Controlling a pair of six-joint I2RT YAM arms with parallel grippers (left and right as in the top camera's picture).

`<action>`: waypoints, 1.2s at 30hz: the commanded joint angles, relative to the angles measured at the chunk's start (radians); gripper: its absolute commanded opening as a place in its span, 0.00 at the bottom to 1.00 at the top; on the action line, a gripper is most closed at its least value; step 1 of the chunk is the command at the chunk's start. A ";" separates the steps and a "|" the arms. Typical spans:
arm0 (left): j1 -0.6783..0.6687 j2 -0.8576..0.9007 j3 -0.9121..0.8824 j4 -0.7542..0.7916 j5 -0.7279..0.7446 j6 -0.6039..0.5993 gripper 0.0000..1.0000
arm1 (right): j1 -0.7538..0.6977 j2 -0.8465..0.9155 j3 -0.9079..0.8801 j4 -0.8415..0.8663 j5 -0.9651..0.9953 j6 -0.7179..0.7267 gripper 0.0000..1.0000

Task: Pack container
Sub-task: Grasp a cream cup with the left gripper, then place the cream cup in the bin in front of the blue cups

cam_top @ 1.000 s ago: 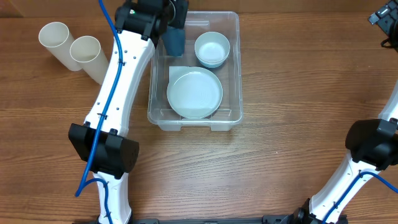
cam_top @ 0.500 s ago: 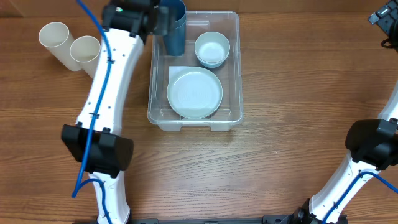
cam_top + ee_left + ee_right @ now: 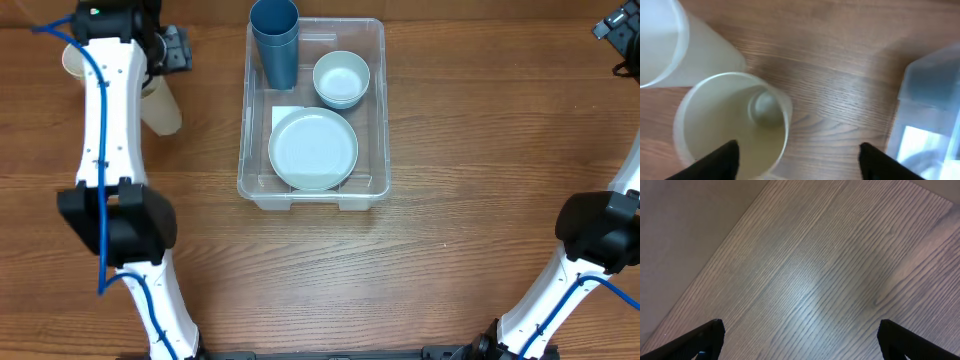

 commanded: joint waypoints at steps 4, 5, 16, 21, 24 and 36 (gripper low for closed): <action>0.001 0.127 -0.004 0.010 0.020 0.024 0.54 | 0.000 -0.021 0.019 0.005 0.004 0.004 1.00; 0.001 0.127 -0.004 0.010 0.020 0.024 0.45 | 0.000 -0.021 0.019 0.005 0.004 0.004 1.00; -0.019 -0.098 0.036 -0.058 0.047 0.016 0.04 | 0.000 -0.021 0.019 0.005 0.004 0.004 1.00; -0.132 -0.340 0.036 -0.022 0.095 0.025 0.04 | 0.000 -0.021 0.019 0.005 0.004 0.004 1.00; -0.256 -0.379 0.035 -0.013 0.098 0.056 0.04 | 0.000 -0.021 0.019 0.005 0.004 0.004 1.00; -0.385 -0.132 0.032 -0.011 0.118 0.061 0.04 | 0.000 -0.021 0.019 0.005 0.003 0.004 1.00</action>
